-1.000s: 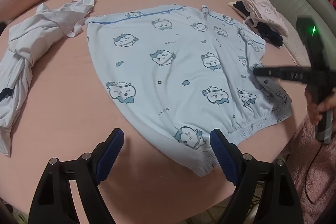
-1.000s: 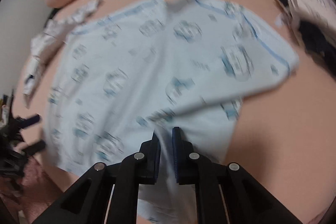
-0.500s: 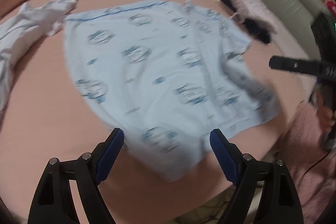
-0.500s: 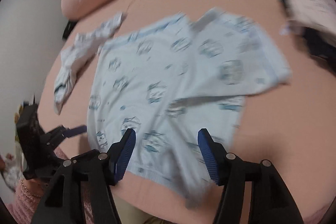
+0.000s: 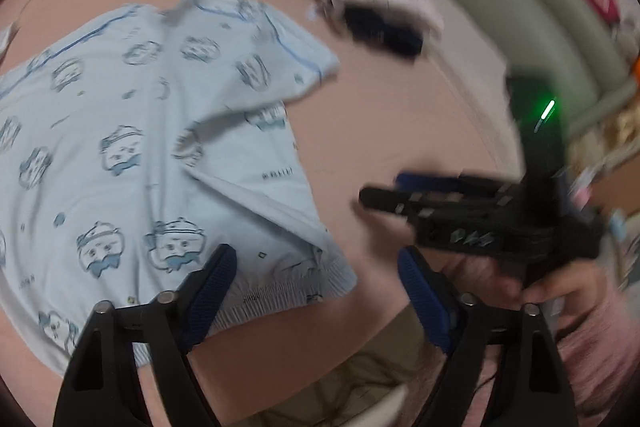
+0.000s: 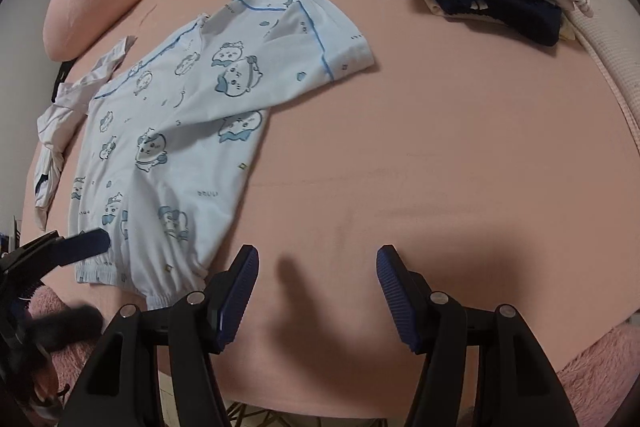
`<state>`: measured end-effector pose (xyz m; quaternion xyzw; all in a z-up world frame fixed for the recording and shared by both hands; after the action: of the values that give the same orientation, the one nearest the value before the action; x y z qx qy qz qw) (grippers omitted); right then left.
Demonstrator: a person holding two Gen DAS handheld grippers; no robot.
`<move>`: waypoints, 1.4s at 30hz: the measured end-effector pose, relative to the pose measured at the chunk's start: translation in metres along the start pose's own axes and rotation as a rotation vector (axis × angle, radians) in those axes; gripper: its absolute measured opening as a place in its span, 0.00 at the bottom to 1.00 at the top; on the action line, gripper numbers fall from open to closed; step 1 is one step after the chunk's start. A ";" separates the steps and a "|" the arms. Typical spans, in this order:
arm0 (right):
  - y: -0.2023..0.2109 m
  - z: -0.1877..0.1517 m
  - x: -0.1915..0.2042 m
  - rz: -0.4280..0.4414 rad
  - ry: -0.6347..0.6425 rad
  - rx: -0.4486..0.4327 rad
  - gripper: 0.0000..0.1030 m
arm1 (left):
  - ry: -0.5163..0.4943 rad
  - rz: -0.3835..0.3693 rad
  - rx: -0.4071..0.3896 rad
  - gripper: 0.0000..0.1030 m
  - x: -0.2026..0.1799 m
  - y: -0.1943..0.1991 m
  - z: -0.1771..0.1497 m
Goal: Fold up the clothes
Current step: 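Open the right tool and release the folded leg, then grasp the stacked leg cuffs with the left tool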
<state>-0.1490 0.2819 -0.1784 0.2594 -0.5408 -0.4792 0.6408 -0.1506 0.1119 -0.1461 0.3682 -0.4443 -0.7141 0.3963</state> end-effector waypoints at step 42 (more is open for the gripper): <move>-0.035 0.008 0.061 0.085 0.097 0.030 0.65 | 0.217 -0.152 0.100 0.36 0.109 -0.004 -0.024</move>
<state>-0.1713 0.2142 -0.1789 0.2688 -0.5269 -0.4300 0.6820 -0.1755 0.0071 -0.1765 0.4953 -0.4048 -0.6749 0.3680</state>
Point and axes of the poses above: each gripper's, at about its wrist camera, not at the fingertips, and y roughly against the way its jaws point, x to its left, z to its top, the point moved 2 cm from there along -y, roughly the way its jaws point, and after that the axes turned 14 degrees about z, right-handed, at the moved point
